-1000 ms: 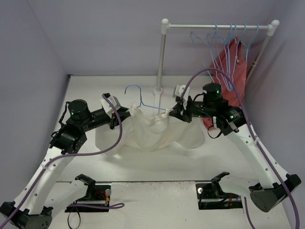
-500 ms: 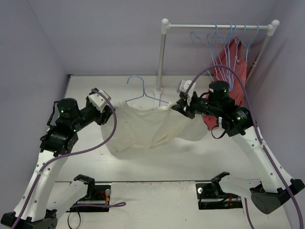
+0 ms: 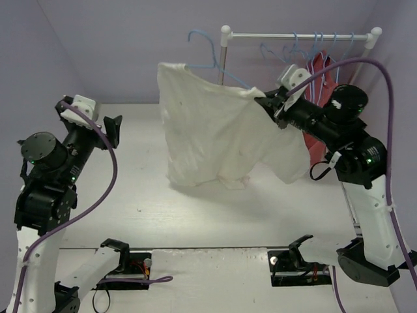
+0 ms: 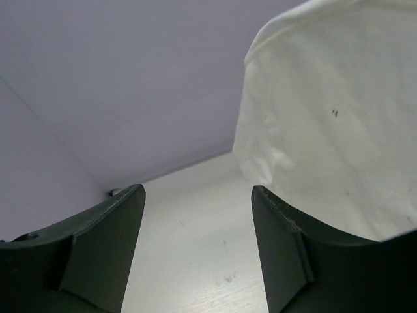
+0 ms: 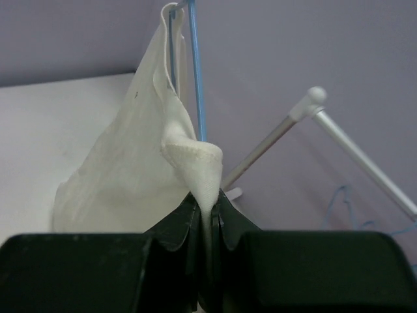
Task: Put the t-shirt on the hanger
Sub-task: Place the hanger at the clothesline.
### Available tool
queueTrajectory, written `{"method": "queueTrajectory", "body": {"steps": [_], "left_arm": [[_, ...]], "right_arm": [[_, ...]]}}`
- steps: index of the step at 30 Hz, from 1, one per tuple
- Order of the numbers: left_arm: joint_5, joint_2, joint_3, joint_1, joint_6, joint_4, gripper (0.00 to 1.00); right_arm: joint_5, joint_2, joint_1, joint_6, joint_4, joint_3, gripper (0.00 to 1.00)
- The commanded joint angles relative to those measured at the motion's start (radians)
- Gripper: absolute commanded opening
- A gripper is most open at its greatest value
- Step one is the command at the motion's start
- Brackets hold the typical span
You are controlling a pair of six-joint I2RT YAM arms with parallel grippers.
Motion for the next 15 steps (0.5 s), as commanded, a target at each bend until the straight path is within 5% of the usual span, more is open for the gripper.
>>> {"method": "queueTrajectory", "body": {"steps": [1,15], "left_arm": [[-0.076,-0.008,0.087,0.007,-0.042,0.012,0.67],[-0.009,-0.014,-0.030,0.007,-0.151,0.005,0.71]], "right_arm": [[0.119,-0.034,-0.004,0.018,0.141,0.109,0.00],[0.427,-0.385,-0.004,0.161,0.135,-0.367,0.00]]}}
